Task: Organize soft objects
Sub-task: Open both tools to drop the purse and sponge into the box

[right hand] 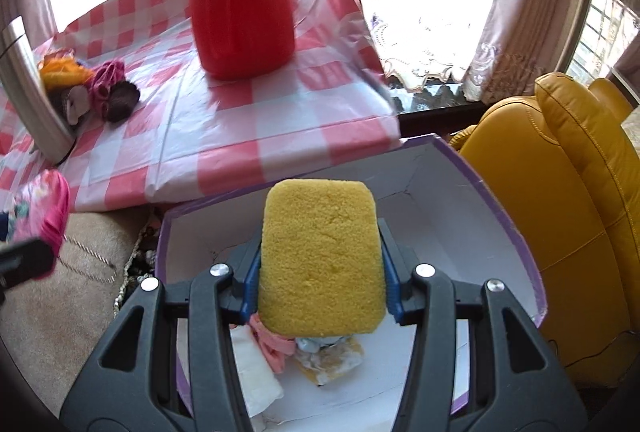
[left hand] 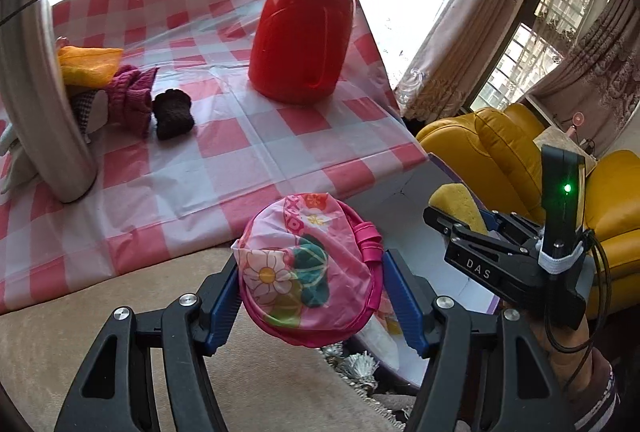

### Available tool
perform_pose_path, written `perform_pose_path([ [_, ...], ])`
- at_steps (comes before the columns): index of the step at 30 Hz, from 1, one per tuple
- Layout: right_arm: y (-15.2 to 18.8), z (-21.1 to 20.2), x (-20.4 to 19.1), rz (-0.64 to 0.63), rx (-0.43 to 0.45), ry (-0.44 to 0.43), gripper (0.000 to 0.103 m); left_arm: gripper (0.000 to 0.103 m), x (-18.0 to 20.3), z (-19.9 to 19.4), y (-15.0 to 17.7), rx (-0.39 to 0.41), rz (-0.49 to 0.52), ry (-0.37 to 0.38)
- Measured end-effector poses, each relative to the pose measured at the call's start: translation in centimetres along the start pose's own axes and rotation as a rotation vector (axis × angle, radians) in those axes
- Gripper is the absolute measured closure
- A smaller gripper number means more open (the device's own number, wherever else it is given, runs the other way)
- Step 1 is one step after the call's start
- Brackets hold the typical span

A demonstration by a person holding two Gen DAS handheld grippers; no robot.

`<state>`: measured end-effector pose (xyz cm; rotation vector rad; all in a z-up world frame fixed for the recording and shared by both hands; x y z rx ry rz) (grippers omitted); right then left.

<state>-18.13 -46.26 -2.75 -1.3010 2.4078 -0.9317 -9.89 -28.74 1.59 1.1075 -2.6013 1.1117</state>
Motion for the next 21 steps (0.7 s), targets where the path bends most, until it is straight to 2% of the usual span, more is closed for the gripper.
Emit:
perform_pose_path([
  [2, -0.2, -0.2, 0.6, 0.01, 0.01, 0.013, 0.049, 0.035, 1.1, 0.5, -0.1, -0.009, 0.02, 0.021],
  [6, -0.6, -0.4, 1.3, 0.032, 0.021, 0.035, 0.03, 0.03, 3.5, 1.7, -0.2, -0.028, 0.055, 0.108],
  [11, -0.4, -0.3, 1.4, 0.03, 0.01, 0.037, 0.028, 0.025, 5.1, 2.2, 0.2, -0.044, 0.108, 0.118],
  [16, -0.3, -0.4, 0.8, 0.016, 0.01, 0.025, 0.028, 0.025, 4.1, 1.7, 0.0, -0.029, 0.061, 0.122],
  [21, -0.3, -0.6, 0.3, -0.002, 0.011, 0.006, 0.027, 0.025, 2.5, 0.7, 0.0, -0.007, 0.033, 0.087],
])
Point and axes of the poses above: each gripper's, at about its wrist camera, not at the fingertips, and z roughly the way its jaws point, x to its right, y to its underside, the point moved 4 cm from there along z, roughly the way its jaws point, and after that the axes turned 8 degrees about y, right-handed, at the moved point
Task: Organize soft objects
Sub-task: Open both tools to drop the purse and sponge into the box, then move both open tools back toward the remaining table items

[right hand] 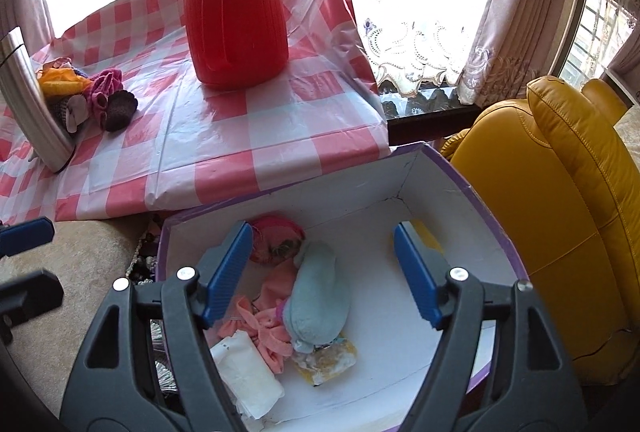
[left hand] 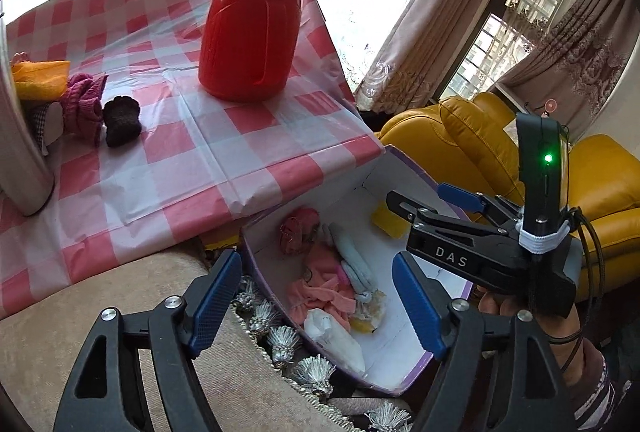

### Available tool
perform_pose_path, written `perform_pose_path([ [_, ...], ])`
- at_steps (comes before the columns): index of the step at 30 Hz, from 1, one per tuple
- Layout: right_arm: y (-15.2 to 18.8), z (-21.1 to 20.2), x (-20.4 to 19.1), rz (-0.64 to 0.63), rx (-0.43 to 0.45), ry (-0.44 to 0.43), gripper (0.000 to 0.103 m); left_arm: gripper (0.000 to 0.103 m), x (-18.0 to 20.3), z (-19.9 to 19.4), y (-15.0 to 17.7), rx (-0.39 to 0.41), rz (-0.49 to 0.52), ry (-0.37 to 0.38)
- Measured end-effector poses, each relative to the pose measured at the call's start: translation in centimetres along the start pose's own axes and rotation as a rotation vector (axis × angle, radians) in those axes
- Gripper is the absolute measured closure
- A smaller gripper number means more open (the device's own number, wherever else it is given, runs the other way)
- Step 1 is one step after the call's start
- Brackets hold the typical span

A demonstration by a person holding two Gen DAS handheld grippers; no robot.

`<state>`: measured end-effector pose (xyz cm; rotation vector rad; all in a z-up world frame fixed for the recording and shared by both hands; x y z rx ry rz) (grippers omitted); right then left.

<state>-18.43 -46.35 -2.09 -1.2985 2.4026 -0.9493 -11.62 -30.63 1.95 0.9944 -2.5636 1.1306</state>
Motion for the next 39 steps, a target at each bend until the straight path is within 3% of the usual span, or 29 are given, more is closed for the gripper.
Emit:
perform_pose_path([
  [8, 0.1, -0.4, -2.2, -0.046, -0.001, -0.039, 0.027, 0.025, -4.6, -3.6, 0.0, 0.071, -0.062, -0.112],
  [16, 0.2, -0.6, -5.9, -0.112, -0.007, -0.091, 0.027, 0.025, -10.7, -7.9, 1.3, 0.145, -0.192, -0.203],
  [24, -0.8, -0.8, -9.9, -0.18, 0.004, -0.142, 0.027, 0.025, -14.5, -11.2, 2.0, 0.204, -0.276, -0.243],
  [39, -5.8, 1.1, -20.0, -0.289, 0.046, -0.234, 0.027, 0.03, -19.7, -14.9, 2.6, 0.276, -0.376, -0.292],
])
Point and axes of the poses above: each gripper's, at about its wrist camera, not at the fingertips, and z roughly the way its jaws point, x to its right, y to its underside, the point moved 4 cm from there along z, roughly the way its jaws point, and after that the axes turned 8 degrees about y, right-handed, at the moved point
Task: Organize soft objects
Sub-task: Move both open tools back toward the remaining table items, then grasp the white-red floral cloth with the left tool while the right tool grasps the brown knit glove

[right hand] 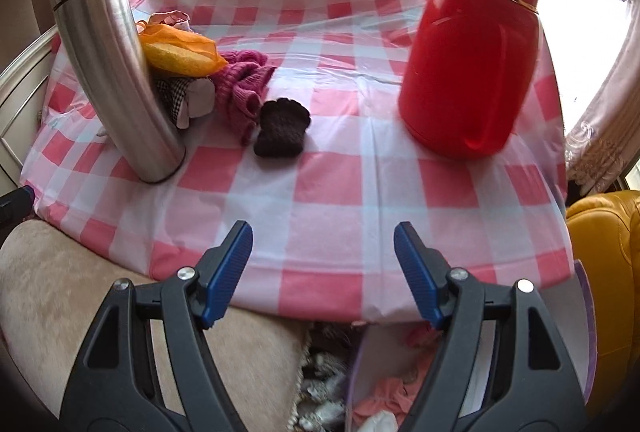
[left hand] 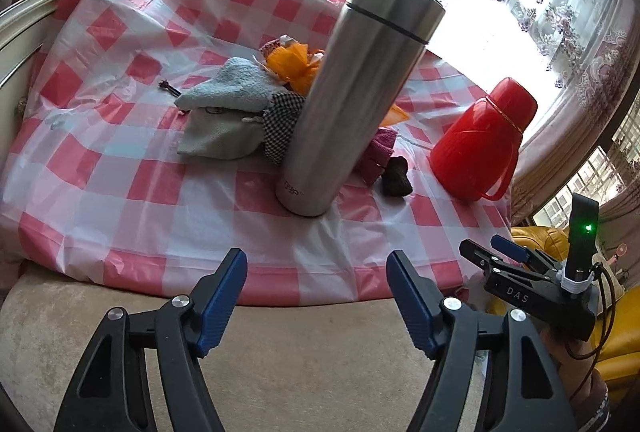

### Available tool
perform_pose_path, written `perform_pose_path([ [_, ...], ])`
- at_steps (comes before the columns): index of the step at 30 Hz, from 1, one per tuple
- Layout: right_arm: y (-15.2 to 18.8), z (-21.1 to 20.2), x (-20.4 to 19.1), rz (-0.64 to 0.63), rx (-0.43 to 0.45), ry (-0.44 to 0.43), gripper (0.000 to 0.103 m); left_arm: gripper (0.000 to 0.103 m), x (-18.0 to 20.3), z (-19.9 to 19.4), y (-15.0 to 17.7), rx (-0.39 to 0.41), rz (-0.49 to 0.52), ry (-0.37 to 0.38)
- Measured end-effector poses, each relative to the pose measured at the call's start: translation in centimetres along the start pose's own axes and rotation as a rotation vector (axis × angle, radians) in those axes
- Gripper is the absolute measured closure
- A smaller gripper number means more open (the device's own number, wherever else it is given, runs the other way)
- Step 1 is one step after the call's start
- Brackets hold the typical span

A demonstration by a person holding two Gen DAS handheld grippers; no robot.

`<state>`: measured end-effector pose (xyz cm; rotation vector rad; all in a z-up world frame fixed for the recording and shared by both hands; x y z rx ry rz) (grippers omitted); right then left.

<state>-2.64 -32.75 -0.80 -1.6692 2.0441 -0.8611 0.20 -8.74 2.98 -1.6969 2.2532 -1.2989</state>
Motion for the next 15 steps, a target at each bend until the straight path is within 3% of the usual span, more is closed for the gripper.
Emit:
perform_pose_path([
  [15, -4.1, 5.3, -3.3, -0.027, -0.025, 0.016, 0.027, 0.04, -6.4, 0.2, -6.0, 0.06, -0.036, -0.089],
])
Point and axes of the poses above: each gripper's, at about its wrist camera, not at the fingertips, and z roughly the way its jaws point, x to its right, y to its underside, the point moved 4 cm from there along z, roughly the way its jaws point, and after that the axes turned 8 degrees about y, right-handed, at the moved point
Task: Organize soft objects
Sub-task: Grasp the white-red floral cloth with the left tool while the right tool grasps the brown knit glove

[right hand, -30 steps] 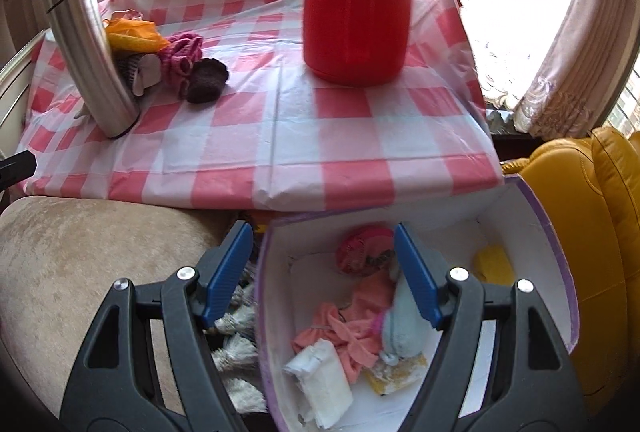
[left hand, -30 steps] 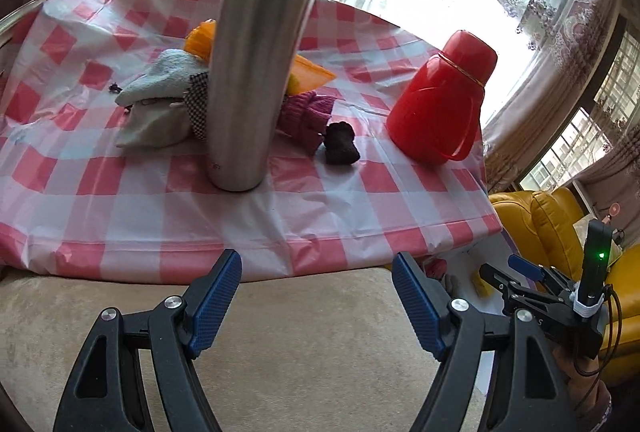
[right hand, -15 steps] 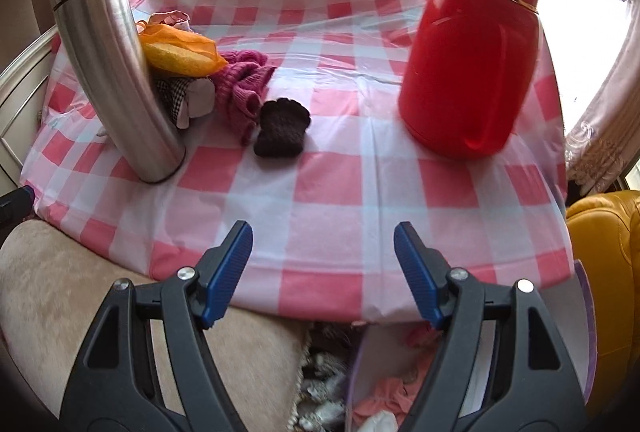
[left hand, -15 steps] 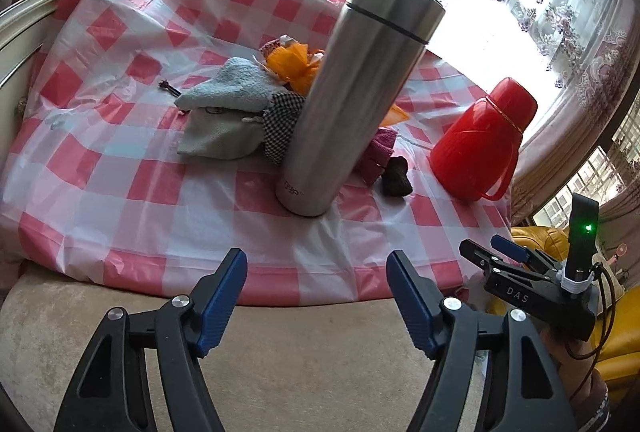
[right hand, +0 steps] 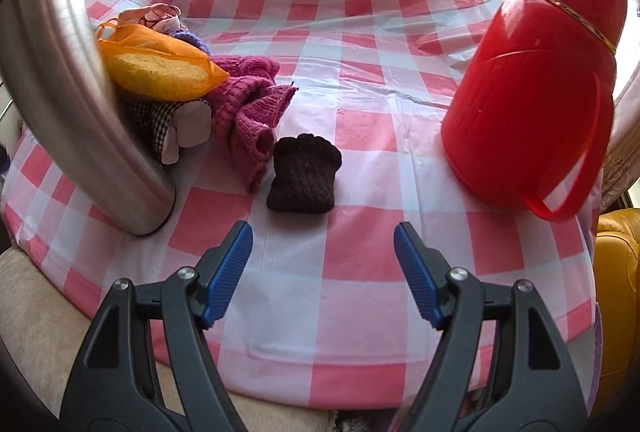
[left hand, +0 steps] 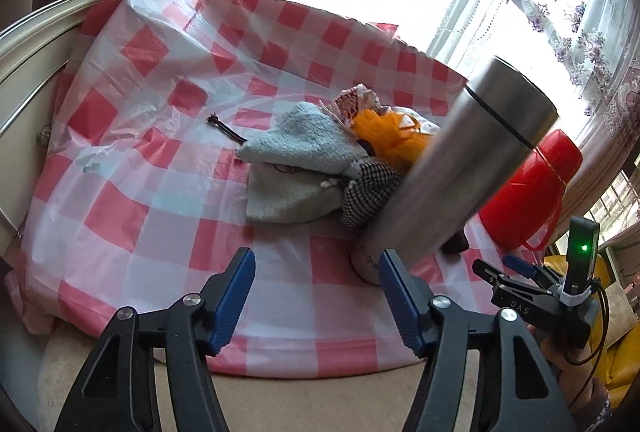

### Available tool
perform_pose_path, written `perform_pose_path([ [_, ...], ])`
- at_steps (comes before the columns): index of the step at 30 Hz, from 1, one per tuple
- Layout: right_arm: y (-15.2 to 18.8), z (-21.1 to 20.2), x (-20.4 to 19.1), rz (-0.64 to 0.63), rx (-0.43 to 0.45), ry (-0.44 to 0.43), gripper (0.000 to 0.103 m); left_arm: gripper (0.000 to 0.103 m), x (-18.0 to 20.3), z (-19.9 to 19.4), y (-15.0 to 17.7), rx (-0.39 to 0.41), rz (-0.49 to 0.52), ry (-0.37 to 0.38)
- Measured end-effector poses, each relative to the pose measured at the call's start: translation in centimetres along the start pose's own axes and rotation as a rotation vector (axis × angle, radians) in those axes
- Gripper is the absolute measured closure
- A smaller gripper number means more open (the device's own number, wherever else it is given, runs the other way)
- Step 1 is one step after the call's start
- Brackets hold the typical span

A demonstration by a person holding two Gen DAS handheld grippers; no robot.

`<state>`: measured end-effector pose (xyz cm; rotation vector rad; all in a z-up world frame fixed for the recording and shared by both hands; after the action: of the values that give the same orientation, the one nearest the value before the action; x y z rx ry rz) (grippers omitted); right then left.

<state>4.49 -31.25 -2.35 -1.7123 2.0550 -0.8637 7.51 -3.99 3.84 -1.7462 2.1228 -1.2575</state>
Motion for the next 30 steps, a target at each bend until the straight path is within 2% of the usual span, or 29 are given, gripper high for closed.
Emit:
perform_pose_path([
  [5, -1.0, 1.3, -0.6, 0.003, -0.005, 0.0, 0.027, 0.043, -1.6, 1.0, -4.2, 0.036, -0.018, 0.007],
  [10, -1.5, 2.5, -1.2, -0.004, -0.021, 0.007, 0.027, 0.044, -1.9, 2.4, -9.2, 0.056, -0.027, 0.077],
  [14, -1.8, 3.4, -1.5, -0.005, -0.026, 0.013, 0.027, 0.044, -0.4, 5.0, -12.7, 0.022, 0.023, 0.105],
  [16, -1.9, 3.7, -1.5, -0.002, -0.029, 0.014, 0.027, 0.044, 0.5, 7.0, -13.9, -0.023, 0.047, 0.136],
  [18, -1.9, 4.1, -1.5, 0.0, -0.032, 0.015, 0.027, 0.044, 1.4, 9.1, -14.6, -0.068, 0.077, 0.142],
  [21, -2.1, 4.5, -1.4, 0.002, -0.034, 0.01, 0.03, 0.044, 2.7, 12.5, -14.7, -0.168, 0.094, 0.196],
  [23, -2.2, 4.8, -1.3, 0.005, -0.038, 0.002, 0.033, 0.045, 3.1, 14.4, -14.5, -0.214, 0.11, 0.171],
  [25, -2.3, 5.1, -1.4, 0.002, -0.041, -0.008, 0.037, 0.05, 3.6, 15.9, -14.1, -0.253, 0.126, 0.178],
  [28, -2.3, 5.5, -1.6, -0.001, -0.047, -0.028, 0.05, 0.067, 4.0, 17.4, -13.5, -0.29, 0.14, 0.17],
  [30, -2.4, 5.6, -1.7, -0.003, -0.04, -0.041, 0.058, 0.073, 3.9, 17.7, -13.5, -0.292, 0.136, 0.165],
])
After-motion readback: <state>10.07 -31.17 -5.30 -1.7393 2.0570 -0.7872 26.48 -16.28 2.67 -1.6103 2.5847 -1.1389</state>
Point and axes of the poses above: each gripper's, at about its wrist camera, not at the fingertips, and z roughly the way its jaws point, x to its right, y to its underside, the point moved 4 cm from there along z, roughly the way its jaws point, and after that the axes turned 8 degrees about y, right-handed, at the moved point
